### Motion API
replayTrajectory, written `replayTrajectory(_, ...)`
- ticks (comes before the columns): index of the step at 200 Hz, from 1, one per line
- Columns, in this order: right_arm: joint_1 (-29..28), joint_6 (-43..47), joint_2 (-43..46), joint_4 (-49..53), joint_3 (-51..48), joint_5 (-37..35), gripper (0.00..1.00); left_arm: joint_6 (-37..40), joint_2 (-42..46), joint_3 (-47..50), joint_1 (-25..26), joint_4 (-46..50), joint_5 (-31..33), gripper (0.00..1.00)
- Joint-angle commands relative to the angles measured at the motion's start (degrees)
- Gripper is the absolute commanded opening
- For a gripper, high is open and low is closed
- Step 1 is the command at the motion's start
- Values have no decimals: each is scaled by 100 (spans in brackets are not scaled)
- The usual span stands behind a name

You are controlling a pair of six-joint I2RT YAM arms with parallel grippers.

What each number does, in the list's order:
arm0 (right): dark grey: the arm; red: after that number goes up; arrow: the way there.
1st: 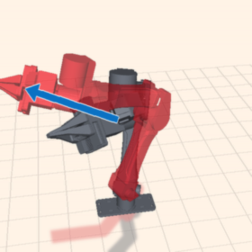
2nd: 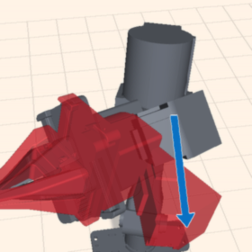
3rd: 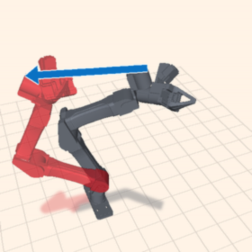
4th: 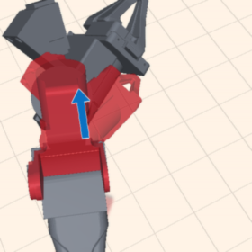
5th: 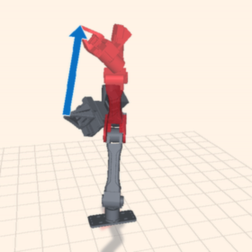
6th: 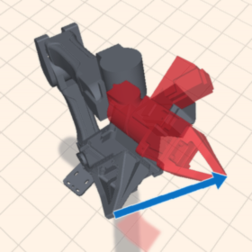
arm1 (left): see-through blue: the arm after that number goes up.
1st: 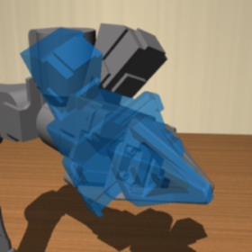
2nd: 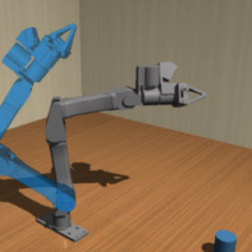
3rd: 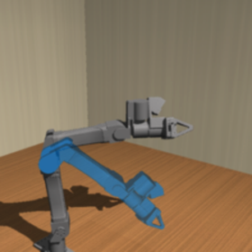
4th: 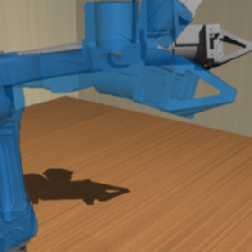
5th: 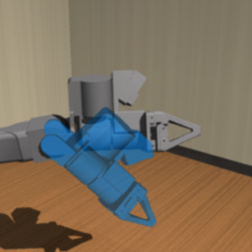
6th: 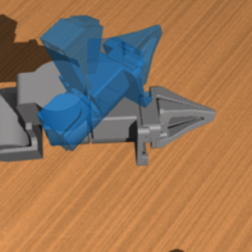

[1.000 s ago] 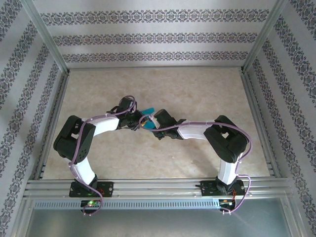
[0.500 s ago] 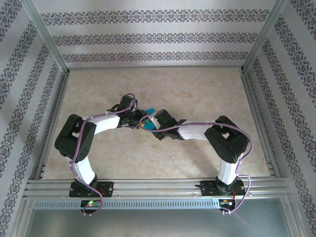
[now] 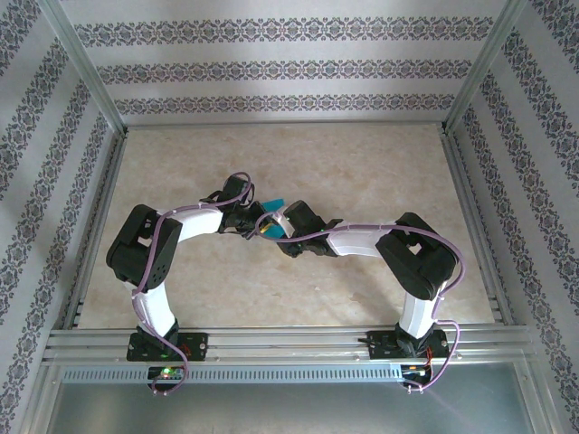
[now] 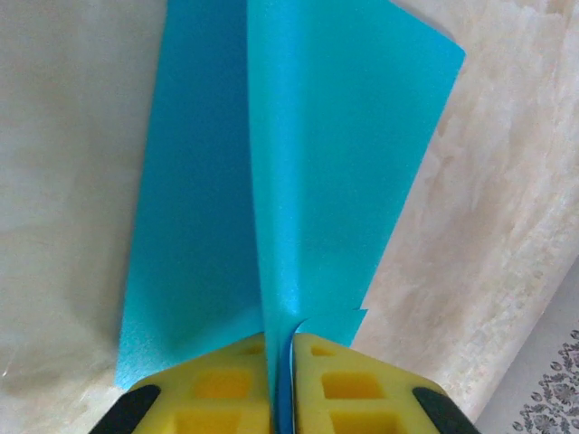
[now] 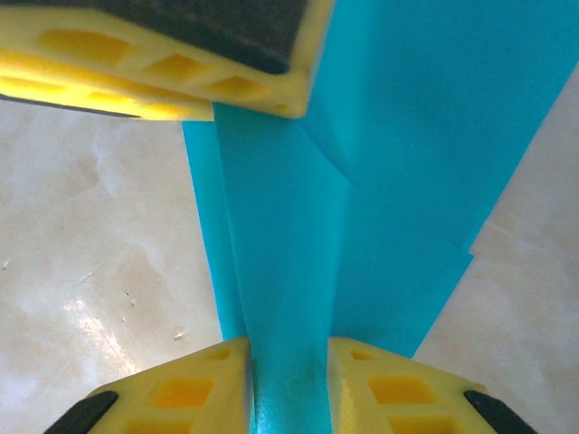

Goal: Fold a paper plane with a square sheet of paper (pick it up from the middle)
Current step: Fourth fold the wing at the center of the table.

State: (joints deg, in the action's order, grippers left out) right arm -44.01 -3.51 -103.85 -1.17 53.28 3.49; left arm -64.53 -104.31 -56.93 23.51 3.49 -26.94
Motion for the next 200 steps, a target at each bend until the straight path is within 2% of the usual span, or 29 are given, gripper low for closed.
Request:
replayTrajectory(1, 32, -276, 129, 35, -63, -33, 30, 20, 56, -113, -48, 190, -25, 7)
replayTrajectory(70, -38, -926, 234, 395, -64, -384, 30, -59, 150, -152, -48, 251, -8, 4)
replayTrajectory(103, -46, -994, 216, 448, -68, -409, 25, -69, 157, -152, -48, 254, -21, 4)
replayTrajectory(162, -46, -1054, 157, 456, -56, -374, 22, -48, 183, -152, -47, 263, -35, 4)
replayTrajectory(200, -38, -1158, 124, 448, -64, -237, 25, -42, 218, -184, -48, 278, -24, 5)
